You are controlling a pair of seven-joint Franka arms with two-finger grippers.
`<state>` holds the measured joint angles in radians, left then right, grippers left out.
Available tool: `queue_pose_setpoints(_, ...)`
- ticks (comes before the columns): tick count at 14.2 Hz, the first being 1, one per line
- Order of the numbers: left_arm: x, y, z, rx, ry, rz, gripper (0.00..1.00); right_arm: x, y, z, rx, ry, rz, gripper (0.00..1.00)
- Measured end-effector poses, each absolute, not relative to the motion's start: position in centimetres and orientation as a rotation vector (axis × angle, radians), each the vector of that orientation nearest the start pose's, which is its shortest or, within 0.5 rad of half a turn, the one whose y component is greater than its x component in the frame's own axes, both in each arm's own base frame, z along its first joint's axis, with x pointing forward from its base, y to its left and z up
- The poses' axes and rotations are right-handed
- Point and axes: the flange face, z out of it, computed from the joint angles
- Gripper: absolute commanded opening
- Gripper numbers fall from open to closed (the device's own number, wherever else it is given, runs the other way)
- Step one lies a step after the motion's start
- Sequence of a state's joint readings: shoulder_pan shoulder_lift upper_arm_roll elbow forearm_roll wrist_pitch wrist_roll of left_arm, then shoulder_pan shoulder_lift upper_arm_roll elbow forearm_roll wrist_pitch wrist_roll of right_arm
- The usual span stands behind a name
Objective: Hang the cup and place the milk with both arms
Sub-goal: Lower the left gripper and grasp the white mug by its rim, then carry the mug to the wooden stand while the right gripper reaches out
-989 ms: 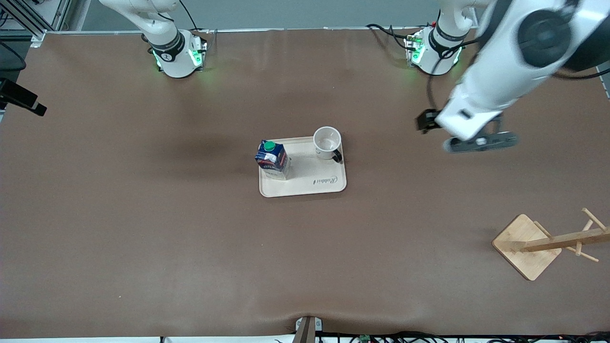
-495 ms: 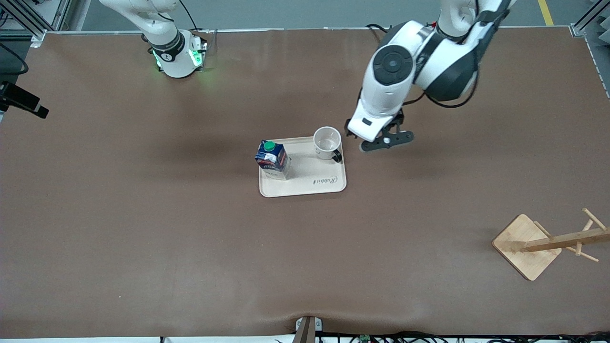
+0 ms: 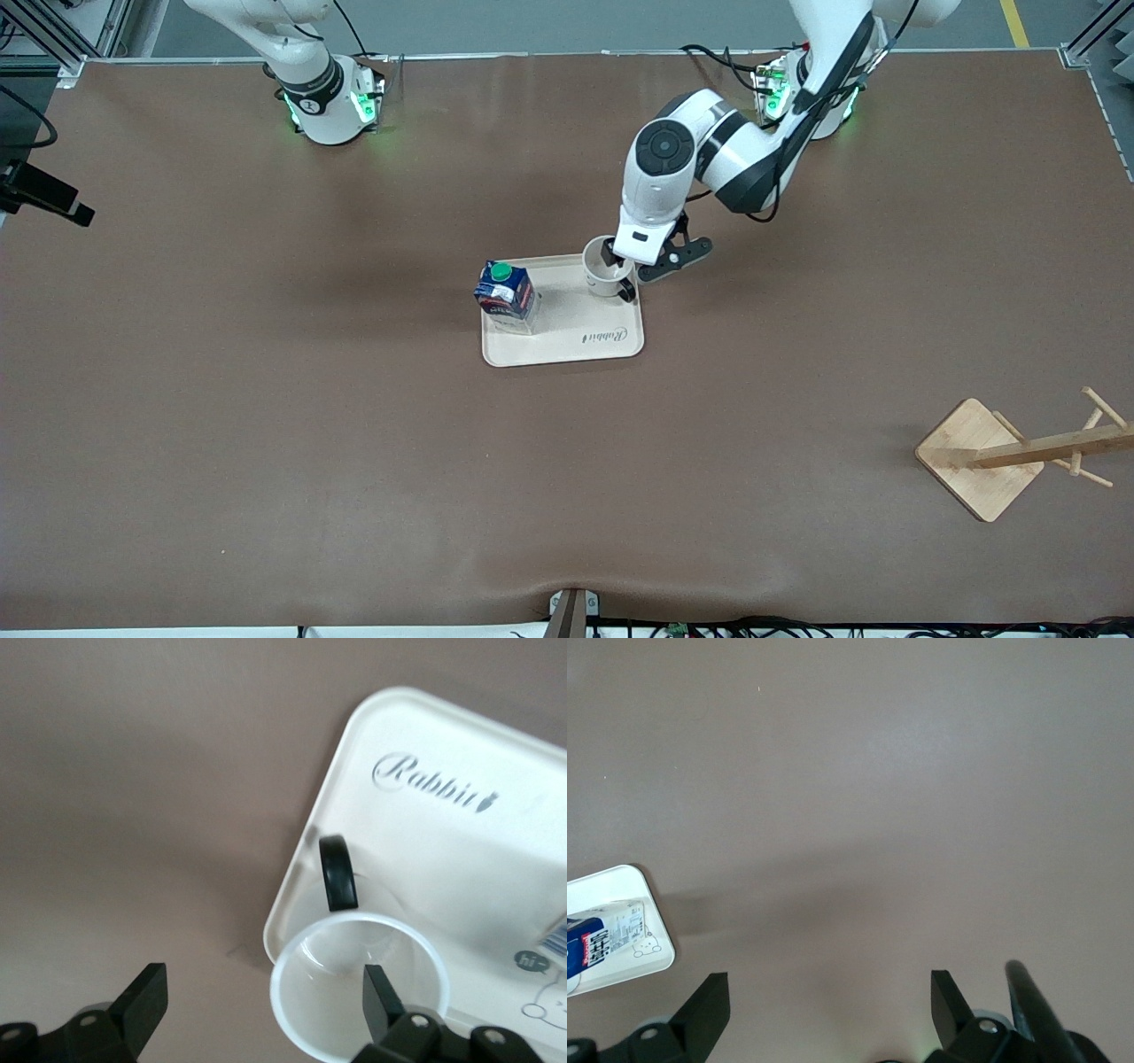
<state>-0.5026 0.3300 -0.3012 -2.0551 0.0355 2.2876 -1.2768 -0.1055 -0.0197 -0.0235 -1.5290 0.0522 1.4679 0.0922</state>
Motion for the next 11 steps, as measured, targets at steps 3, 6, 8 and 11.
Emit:
queue_pose_setpoints(3, 38.9, -43.3, 25.4, -3.004, -0.728, 0.184, 0.54, 54.1, -6.3, 63.9, -3.066, 0.333, 0.061, 1.00)
queue_pose_setpoints(6, 38.5, -44.1, 23.8, -3.016, -0.765, 0.185, 0.00, 54.1, -6.3, 64.0, -3.066, 0.331, 0.058, 1.00)
queue_pose_setpoints(8, 38.4, -44.3, 22.2, -3.020, -0.758, 0.173, 0.00, 54.2, -6.2, 64.1, -3.066, 0.328, 0.044, 1.00)
queue_pose_setpoints(11, 39.3, -43.9, 22.0, -3.032, -0.716, 0.105, 0.00, 55.4, -4.8, 63.9, -3.070, 0.287, -0.027, 1.00)
